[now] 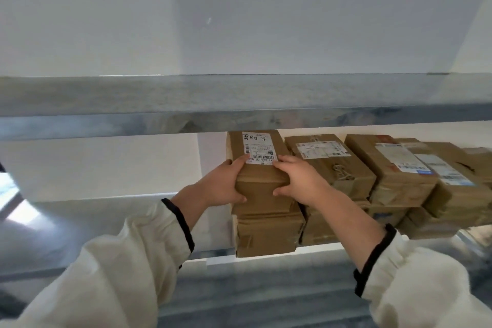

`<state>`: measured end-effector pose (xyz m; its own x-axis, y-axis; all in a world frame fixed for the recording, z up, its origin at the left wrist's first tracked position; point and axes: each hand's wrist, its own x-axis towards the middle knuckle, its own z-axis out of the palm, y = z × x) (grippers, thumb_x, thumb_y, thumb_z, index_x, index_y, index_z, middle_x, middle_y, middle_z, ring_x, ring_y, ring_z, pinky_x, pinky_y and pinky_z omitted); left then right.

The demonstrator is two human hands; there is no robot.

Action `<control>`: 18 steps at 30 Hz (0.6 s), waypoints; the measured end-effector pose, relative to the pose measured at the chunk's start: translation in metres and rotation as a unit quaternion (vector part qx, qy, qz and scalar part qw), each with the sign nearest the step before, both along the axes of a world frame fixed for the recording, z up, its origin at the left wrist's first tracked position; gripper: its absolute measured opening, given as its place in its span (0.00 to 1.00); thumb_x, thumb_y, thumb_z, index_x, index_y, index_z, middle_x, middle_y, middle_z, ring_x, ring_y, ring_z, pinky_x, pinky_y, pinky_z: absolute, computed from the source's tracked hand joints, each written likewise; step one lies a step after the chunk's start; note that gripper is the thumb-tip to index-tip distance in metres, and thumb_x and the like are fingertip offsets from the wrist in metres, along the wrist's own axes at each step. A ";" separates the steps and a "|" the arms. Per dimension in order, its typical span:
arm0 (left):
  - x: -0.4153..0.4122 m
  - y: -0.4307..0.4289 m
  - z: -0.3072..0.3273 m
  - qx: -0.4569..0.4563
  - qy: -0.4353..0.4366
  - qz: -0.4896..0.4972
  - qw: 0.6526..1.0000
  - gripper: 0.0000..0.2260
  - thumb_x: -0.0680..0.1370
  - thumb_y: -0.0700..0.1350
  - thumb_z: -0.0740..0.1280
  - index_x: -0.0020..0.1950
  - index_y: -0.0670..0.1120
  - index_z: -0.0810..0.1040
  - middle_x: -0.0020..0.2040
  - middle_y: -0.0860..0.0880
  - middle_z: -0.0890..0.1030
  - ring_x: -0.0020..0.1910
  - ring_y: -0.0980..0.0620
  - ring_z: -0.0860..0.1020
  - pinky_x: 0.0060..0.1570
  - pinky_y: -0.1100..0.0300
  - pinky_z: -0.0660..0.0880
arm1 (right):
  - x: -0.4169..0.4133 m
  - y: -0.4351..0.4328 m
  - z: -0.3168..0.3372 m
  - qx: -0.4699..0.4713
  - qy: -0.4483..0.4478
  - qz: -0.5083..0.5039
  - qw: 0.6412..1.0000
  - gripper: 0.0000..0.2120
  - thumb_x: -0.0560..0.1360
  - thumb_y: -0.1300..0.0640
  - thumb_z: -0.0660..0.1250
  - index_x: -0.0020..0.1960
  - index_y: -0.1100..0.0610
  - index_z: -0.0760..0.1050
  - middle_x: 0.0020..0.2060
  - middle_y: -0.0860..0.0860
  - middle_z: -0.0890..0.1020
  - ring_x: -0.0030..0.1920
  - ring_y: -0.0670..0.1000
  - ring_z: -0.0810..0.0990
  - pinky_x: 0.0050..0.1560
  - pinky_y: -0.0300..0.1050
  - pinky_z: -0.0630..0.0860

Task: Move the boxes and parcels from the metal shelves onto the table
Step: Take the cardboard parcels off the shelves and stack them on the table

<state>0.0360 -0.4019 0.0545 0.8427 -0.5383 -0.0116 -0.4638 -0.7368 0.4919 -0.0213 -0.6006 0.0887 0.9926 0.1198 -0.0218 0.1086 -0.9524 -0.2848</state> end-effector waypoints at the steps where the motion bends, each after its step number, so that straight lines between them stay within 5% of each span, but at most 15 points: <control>1: -0.003 0.006 0.003 -0.001 -0.007 0.004 1.000 0.49 0.68 0.47 0.76 0.78 0.53 0.47 0.69 0.42 0.66 0.62 0.45 0.71 0.63 0.54 0.71 | -0.001 0.005 0.001 0.003 -0.006 0.007 1.000 0.38 0.70 0.49 0.73 0.75 0.53 0.59 0.76 0.49 0.57 0.75 0.51 0.57 0.73 0.45 0.54; 8: -0.039 0.066 0.013 0.001 -0.029 0.057 0.998 0.47 0.67 0.46 0.77 0.77 0.53 0.51 0.69 0.45 0.67 0.62 0.47 0.71 0.61 0.61 0.67 | -0.017 0.057 0.004 -0.009 -0.033 0.070 0.997 0.36 0.72 0.48 0.71 0.75 0.51 0.58 0.75 0.48 0.58 0.73 0.51 0.60 0.73 0.45 0.55; 18: -0.094 0.166 0.014 0.004 -0.013 0.183 0.983 0.46 0.67 0.46 0.77 0.77 0.53 0.52 0.71 0.46 0.67 0.65 0.46 0.69 0.65 0.57 0.66 | -0.022 0.160 0.008 -0.013 -0.017 0.193 0.981 0.36 0.72 0.48 0.70 0.75 0.51 0.58 0.75 0.48 0.58 0.73 0.51 0.60 0.72 0.44 0.56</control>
<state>-0.0577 -0.2360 0.0682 0.9799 -0.1992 0.0093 -0.1795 -0.8604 0.4769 -0.0435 -0.4408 0.0972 0.8732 0.4873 0.0023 0.4722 -0.8450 -0.2510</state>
